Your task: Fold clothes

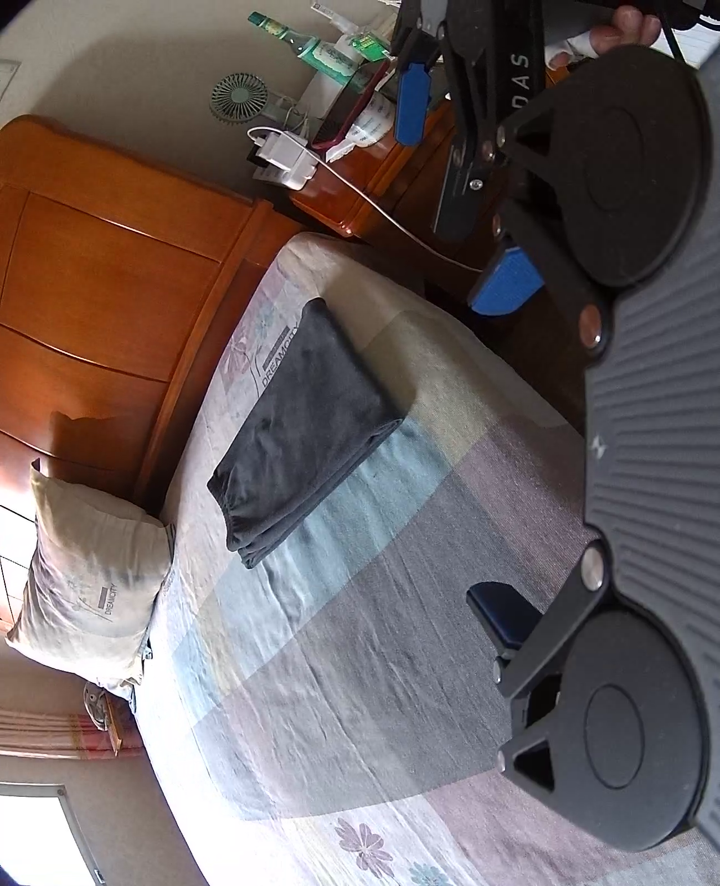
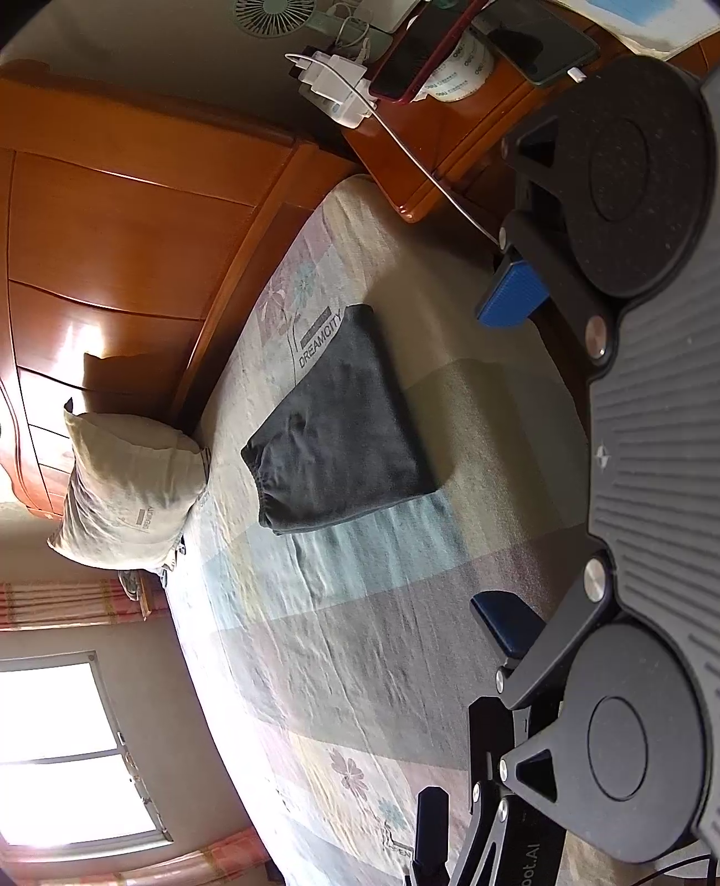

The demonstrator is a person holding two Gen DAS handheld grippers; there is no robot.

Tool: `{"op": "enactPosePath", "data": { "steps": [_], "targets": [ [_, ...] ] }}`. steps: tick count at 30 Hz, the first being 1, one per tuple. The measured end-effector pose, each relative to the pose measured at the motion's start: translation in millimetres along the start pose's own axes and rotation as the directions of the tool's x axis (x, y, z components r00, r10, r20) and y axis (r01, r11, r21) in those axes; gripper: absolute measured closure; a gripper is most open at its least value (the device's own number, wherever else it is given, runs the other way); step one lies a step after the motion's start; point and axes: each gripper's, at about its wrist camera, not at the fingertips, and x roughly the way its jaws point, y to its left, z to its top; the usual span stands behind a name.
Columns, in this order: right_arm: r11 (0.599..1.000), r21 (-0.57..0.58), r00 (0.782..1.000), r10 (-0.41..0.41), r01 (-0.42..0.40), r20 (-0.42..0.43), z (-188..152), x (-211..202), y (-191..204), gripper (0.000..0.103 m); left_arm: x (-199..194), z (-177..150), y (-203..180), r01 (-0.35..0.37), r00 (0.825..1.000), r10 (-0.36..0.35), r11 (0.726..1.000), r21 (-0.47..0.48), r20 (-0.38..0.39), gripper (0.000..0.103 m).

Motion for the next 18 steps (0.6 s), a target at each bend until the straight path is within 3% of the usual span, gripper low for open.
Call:
{"op": "enactPosePath", "data": {
  "steps": [10,18],
  "targets": [
    [1.000,-0.007,1.000,-0.002,0.002,0.005,-0.4,-0.9,0.5,0.000,5.6,0.6,0.8,-0.039,0.999,0.039,0.999,-0.011,-0.015,0.001],
    [1.000,-0.006,1.000,-0.006,0.006,0.008,-0.2,-1.5,-0.7,0.000,4.0,-0.6,-1.5,-0.031,0.999,0.031,1.000,-0.004,-0.008,0.001]
  ]
}}
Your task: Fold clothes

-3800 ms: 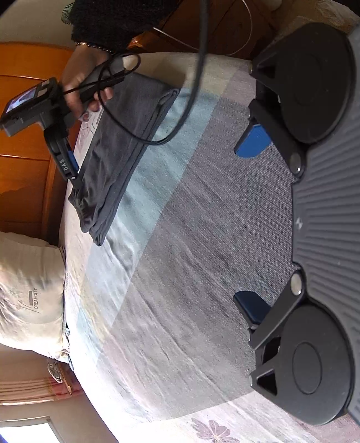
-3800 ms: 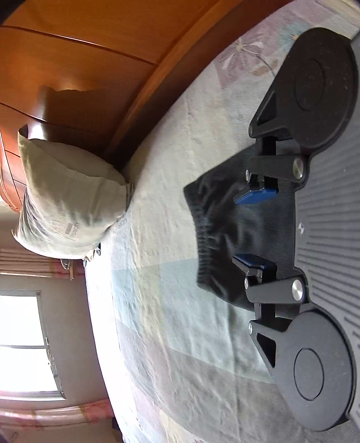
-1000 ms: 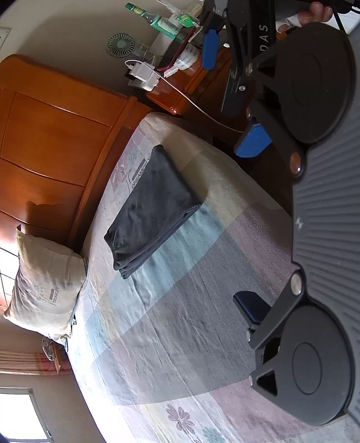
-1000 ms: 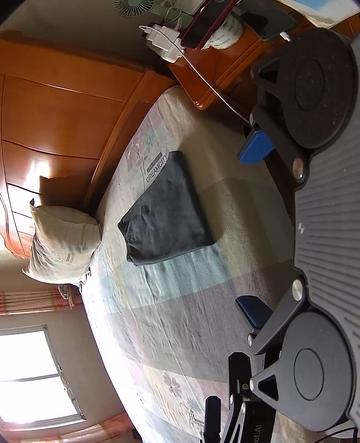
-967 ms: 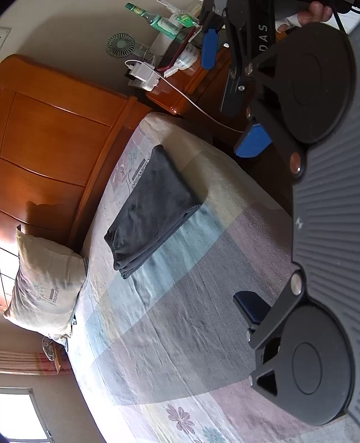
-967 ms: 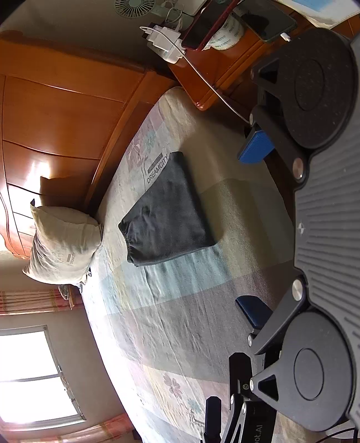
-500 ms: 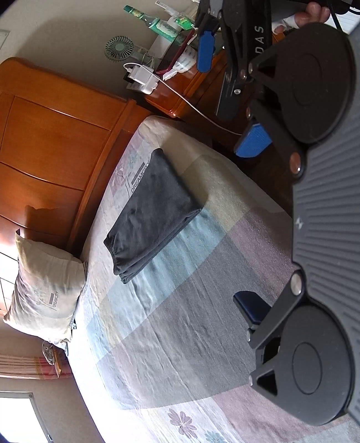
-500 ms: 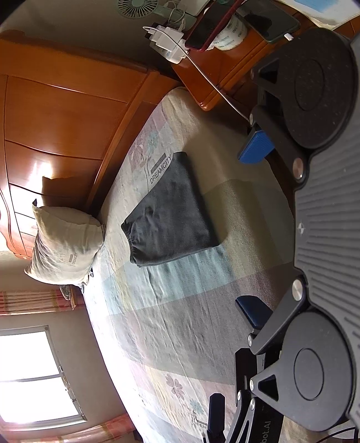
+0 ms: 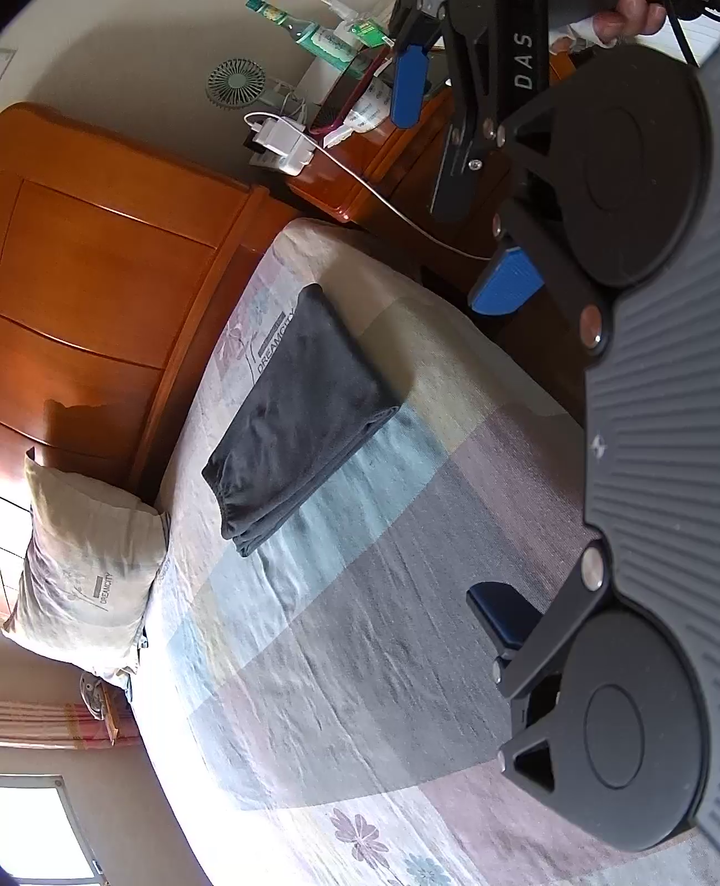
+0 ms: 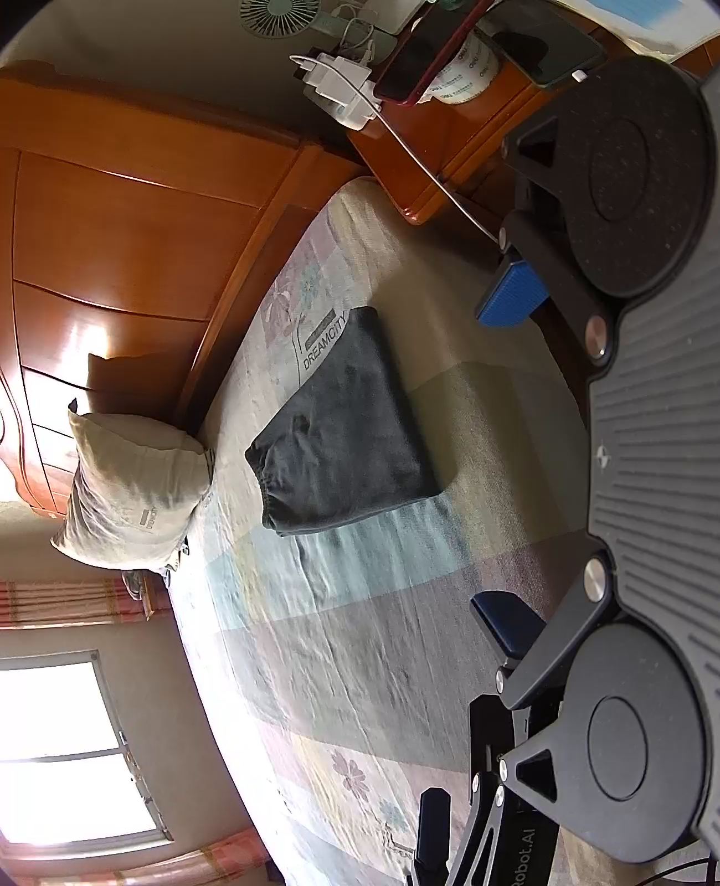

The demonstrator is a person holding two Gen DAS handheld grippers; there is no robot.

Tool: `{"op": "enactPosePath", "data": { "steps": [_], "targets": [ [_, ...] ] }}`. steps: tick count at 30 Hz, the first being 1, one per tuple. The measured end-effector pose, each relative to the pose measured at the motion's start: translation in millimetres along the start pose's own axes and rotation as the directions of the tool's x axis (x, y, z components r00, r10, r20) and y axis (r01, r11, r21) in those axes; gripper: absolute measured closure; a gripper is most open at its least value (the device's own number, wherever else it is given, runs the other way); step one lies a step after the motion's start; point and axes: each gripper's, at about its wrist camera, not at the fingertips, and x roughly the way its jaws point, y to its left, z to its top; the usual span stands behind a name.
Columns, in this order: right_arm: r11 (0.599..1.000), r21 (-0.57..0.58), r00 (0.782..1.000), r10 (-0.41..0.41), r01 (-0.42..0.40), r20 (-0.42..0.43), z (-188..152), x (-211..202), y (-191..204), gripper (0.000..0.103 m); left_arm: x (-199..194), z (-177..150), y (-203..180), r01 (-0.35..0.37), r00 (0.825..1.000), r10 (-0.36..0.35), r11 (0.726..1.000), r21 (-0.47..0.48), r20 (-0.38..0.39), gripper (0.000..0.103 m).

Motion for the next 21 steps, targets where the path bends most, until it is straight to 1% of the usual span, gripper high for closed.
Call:
{"op": "enactPosePath", "data": {
  "steps": [11,21],
  "targets": [
    [1.000,-0.001,1.000,-0.004,0.004,0.004,0.0,-1.1,-1.2,0.000,-1.6,1.4,-1.4,0.004,1.000,-0.004,1.000,0.004,0.007,0.001],
    [1.000,-0.015,1.000,-0.011,0.011,0.009,-0.6,0.0,-0.7,0.000,1.9,1.3,0.0,0.004,1.000,-0.004,1.000,-0.006,-0.005,0.001]
  ]
}}
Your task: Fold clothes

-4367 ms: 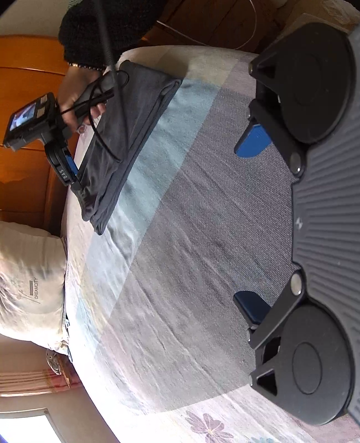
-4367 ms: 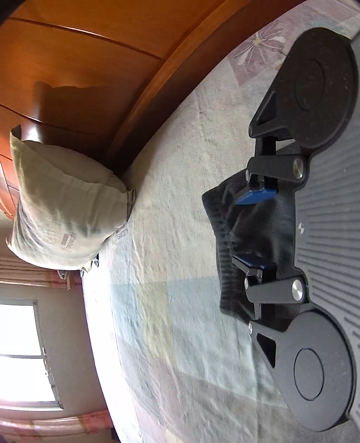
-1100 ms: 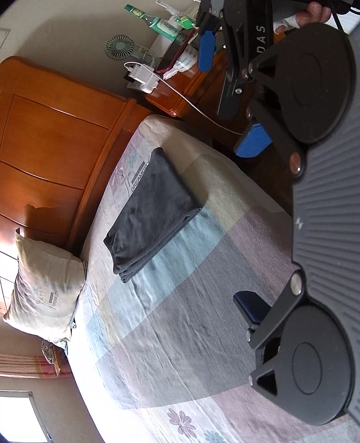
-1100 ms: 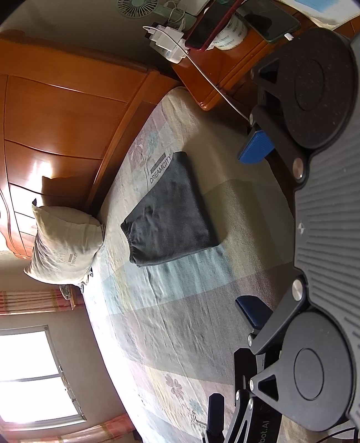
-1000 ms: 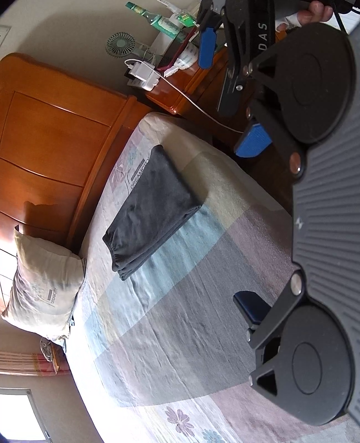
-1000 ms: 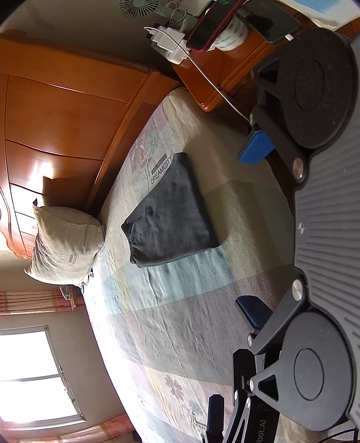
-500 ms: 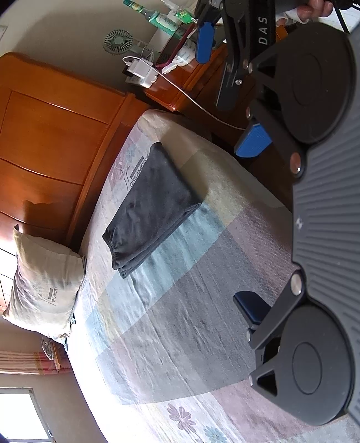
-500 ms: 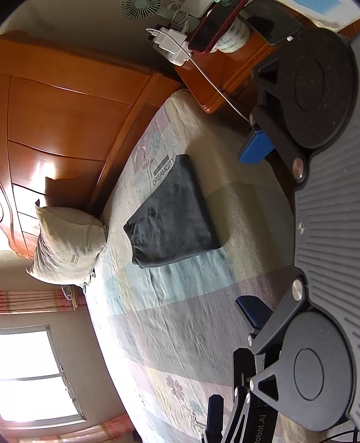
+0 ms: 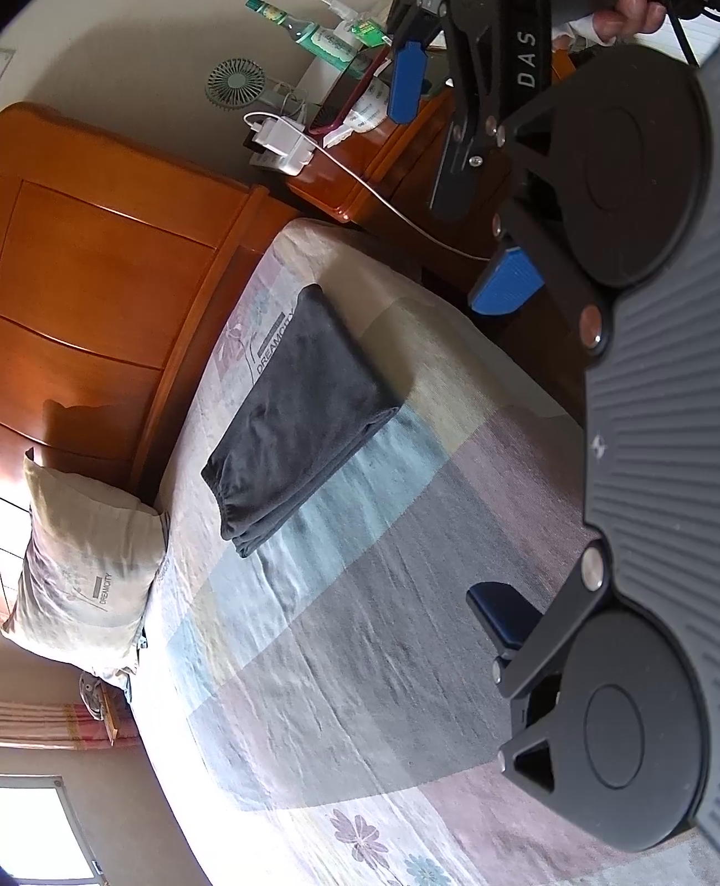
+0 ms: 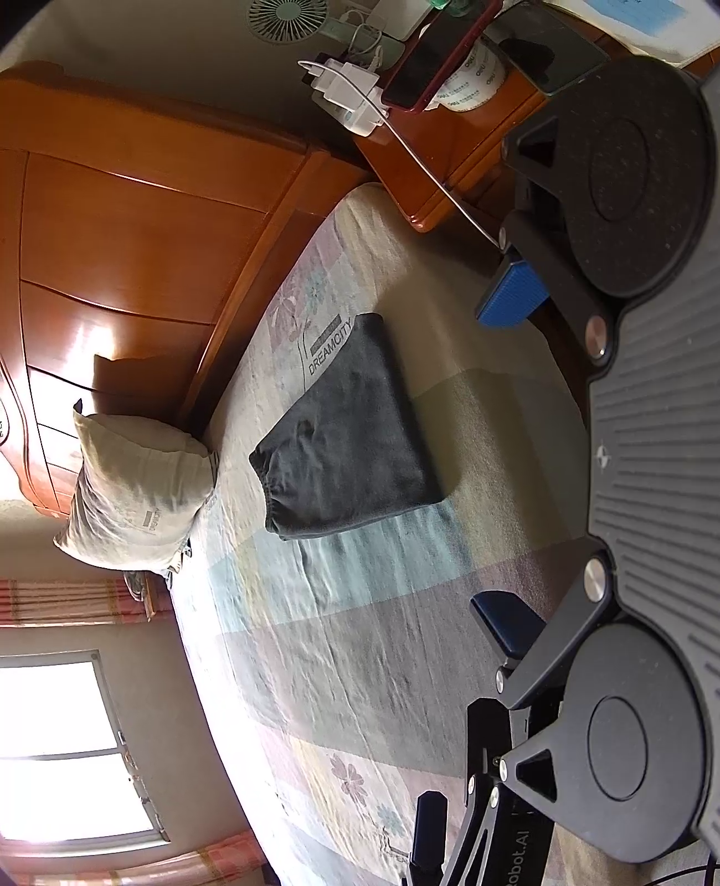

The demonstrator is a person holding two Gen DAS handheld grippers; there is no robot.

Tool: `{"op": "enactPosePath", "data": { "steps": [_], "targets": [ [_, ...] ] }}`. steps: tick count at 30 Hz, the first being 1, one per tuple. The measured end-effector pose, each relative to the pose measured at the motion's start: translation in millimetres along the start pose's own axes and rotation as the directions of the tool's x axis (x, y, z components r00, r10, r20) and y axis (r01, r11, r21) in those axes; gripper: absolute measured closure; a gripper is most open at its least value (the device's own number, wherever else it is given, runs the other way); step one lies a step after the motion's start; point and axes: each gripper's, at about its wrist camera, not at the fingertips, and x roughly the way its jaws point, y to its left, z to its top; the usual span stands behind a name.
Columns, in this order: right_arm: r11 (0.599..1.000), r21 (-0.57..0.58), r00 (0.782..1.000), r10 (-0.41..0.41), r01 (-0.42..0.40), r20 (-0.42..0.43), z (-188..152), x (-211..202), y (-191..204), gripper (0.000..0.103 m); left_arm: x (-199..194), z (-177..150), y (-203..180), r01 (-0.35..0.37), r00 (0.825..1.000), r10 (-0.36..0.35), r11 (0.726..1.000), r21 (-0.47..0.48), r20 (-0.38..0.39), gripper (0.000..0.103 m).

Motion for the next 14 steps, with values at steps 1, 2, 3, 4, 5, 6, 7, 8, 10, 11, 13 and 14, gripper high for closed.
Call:
{"op": "enactPosePath", "data": {
  "steps": [1,2,3,4,5,6,7,8,10,11,13,14],
  "targets": [
    [1.000,-0.001,1.000,0.000,0.000,0.000,-0.1,0.1,0.0,0.000,0.3,0.0,0.6,0.003,1.000,-0.003,1.000,-0.003,0.000,0.001],
    [1.000,-0.001,1.000,0.000,0.000,0.000,-0.1,0.3,0.1,0.000,0.3,-0.1,1.0,0.007,1.000,-0.007,1.000,-0.004,0.001,0.001],
    [1.000,-0.002,1.000,-0.001,0.001,-0.001,-0.2,0.3,0.4,0.000,0.5,-0.1,1.0,0.012,1.000,-0.011,1.000,-0.004,0.001,0.001],
    [1.000,-0.003,1.000,-0.001,0.001,-0.001,-0.1,0.4,0.6,0.000,0.5,-0.1,1.0,0.012,1.000,-0.012,1.000,-0.004,0.002,0.001],
    [1.000,-0.006,1.000,-0.002,0.002,-0.001,0.1,0.5,0.7,0.000,0.7,-0.2,0.5,0.012,1.000,-0.012,1.000,-0.002,0.002,0.001],
    [1.000,-0.007,1.000,-0.004,0.004,-0.002,0.2,0.3,0.9,0.000,0.9,-0.2,0.1,0.012,1.000,-0.012,1.000,0.000,0.002,0.001],
    [1.000,-0.008,1.000,-0.003,0.003,-0.002,0.2,0.3,1.3,0.000,1.0,-0.2,-0.1,0.012,1.000,-0.012,1.000,0.001,0.001,0.001],
    [1.000,-0.008,1.000,-0.003,0.003,-0.002,0.1,0.3,1.6,0.000,1.3,-0.2,0.0,0.012,1.000,-0.012,1.000,0.002,0.001,0.001],
    [1.000,-0.010,1.000,-0.004,0.004,-0.003,0.2,0.3,2.0,0.000,1.8,-0.3,0.5,0.015,1.000,-0.015,1.000,0.001,0.000,0.001],
    [1.000,-0.011,1.000,-0.004,0.004,-0.003,0.3,0.2,2.2,0.000,1.8,-0.3,0.7,0.016,1.000,-0.016,1.000,0.000,0.000,0.001],
    [1.000,-0.014,1.000,-0.005,0.005,-0.003,0.5,0.1,2.4,0.000,1.7,-0.3,0.8,0.017,1.000,-0.017,1.000,0.000,0.001,0.001],
    [1.000,-0.015,1.000,-0.005,0.005,-0.003,0.6,0.1,2.5,0.000,1.7,-0.2,0.9,0.018,1.000,-0.018,1.000,0.000,0.000,0.001]
  ]
}}
